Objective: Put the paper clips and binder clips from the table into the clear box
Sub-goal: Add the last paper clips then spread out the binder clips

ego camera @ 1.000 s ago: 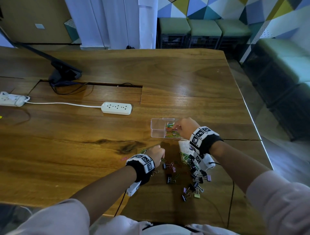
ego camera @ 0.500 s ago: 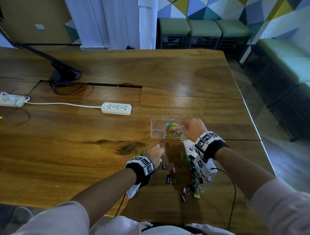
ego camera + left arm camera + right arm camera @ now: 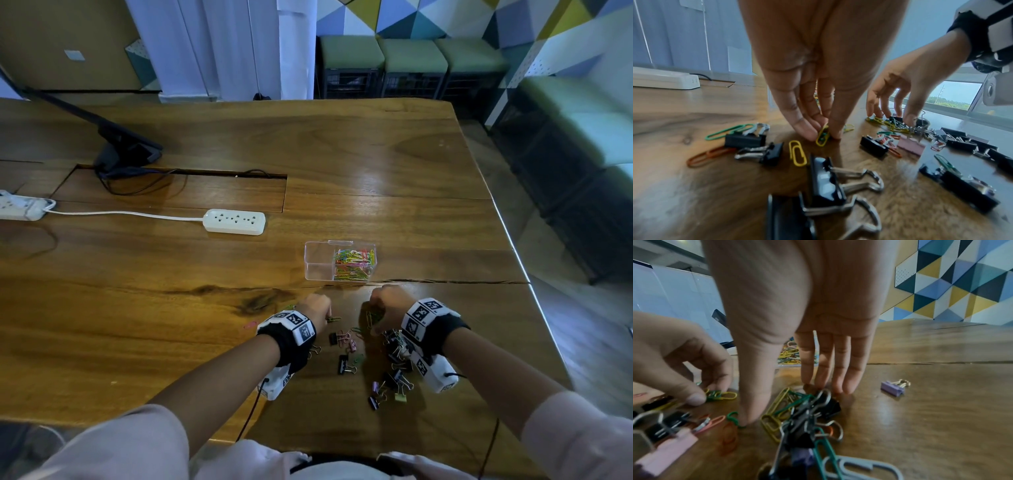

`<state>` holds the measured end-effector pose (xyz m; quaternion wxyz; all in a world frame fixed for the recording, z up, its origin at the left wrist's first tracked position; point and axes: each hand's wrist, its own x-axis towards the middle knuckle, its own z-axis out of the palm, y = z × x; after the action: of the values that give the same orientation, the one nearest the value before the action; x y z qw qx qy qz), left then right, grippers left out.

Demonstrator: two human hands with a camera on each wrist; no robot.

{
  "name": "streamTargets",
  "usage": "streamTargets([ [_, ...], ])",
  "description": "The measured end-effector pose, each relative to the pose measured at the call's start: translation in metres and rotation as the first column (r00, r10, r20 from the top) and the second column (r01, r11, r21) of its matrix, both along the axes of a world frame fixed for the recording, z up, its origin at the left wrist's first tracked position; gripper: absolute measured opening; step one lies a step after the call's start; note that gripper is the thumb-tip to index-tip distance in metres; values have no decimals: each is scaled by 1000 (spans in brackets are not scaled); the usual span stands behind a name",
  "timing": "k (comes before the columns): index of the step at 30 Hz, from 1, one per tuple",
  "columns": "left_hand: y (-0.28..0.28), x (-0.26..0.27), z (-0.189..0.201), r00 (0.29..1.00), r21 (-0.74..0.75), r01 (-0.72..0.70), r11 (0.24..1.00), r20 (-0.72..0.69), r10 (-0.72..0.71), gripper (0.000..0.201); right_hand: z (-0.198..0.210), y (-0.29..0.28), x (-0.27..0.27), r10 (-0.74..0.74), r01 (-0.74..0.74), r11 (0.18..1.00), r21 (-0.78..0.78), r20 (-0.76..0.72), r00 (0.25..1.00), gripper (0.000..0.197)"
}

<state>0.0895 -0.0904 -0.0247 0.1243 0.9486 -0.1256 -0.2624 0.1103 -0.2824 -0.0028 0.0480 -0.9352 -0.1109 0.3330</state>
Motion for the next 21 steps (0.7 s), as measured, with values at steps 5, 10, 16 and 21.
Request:
streamTargets([
  [5,-1,0,0,1000,20,9,1000,2,-9,18,1,2,-5,150,-149,988,36,-8,989,62],
  [10,-2,-3,-1,995,34,72,997,72,-75,19,2,1,-10,225,-227,972,54,39,974,43],
  [16,-2,-12,-5,968,112,188,976,147,-203,21,3,2,-8,265,-265,964,7,1,964,25],
  [21,-2,-6,5,965,135,236,962,85,-249,23,3,3,-10,263,-263,965,-2,17,965,24],
])
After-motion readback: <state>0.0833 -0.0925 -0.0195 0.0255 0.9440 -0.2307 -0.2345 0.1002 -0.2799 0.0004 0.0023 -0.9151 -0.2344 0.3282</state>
